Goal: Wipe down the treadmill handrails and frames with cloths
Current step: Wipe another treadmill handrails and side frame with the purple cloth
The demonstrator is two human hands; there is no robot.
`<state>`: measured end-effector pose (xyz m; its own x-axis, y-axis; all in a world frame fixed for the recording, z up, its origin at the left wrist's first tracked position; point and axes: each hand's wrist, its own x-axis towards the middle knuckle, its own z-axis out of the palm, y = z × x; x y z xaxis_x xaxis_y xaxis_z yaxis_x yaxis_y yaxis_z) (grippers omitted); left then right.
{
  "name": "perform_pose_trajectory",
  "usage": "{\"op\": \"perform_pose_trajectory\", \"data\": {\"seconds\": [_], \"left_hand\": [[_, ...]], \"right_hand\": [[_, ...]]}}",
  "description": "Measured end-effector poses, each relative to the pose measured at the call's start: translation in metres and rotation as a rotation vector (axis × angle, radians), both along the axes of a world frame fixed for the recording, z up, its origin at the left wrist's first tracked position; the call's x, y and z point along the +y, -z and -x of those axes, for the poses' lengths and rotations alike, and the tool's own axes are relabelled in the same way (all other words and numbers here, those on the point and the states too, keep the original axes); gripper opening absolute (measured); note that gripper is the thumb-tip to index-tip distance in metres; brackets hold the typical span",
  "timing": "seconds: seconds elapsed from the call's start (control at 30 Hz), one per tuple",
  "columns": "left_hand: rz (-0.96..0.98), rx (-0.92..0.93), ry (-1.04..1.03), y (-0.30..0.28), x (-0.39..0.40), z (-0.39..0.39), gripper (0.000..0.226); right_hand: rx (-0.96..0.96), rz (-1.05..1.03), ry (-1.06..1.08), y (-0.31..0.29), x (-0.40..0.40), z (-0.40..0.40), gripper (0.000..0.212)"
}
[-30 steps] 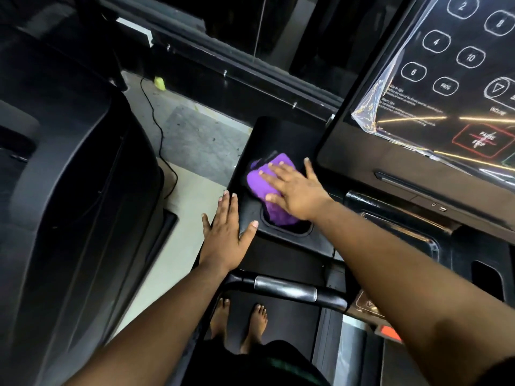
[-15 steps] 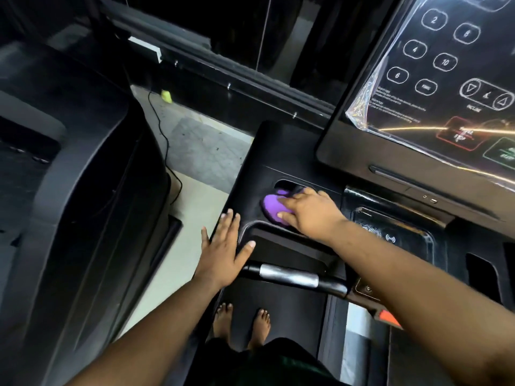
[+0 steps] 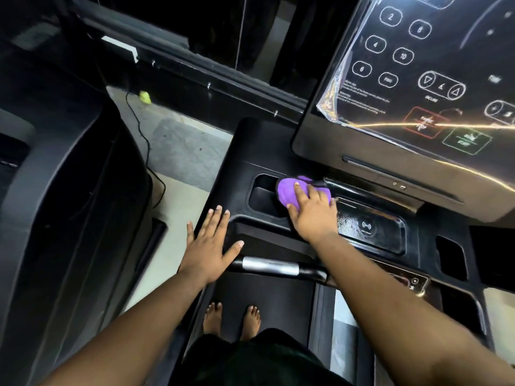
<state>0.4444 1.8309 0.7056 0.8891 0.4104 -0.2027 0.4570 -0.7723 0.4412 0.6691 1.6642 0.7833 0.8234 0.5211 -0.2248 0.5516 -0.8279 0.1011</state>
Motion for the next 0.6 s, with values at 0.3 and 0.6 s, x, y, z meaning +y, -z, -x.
{"op": "perform_pose_trajectory", "data": {"seconds": [0.3,0.6], "left_hand": [[-0.030,-0.020,-0.006,0.008,0.000,0.001,0.090],[-0.193,0.004,0.004,-0.009,-0.006,-0.002,0.094]], "right_hand": [[0.086,-0.031,0.142,0.003,-0.007,0.016,0.071],[0.202,-0.079,-0.081,-0.015,-0.024,0.067,0.058]]}}
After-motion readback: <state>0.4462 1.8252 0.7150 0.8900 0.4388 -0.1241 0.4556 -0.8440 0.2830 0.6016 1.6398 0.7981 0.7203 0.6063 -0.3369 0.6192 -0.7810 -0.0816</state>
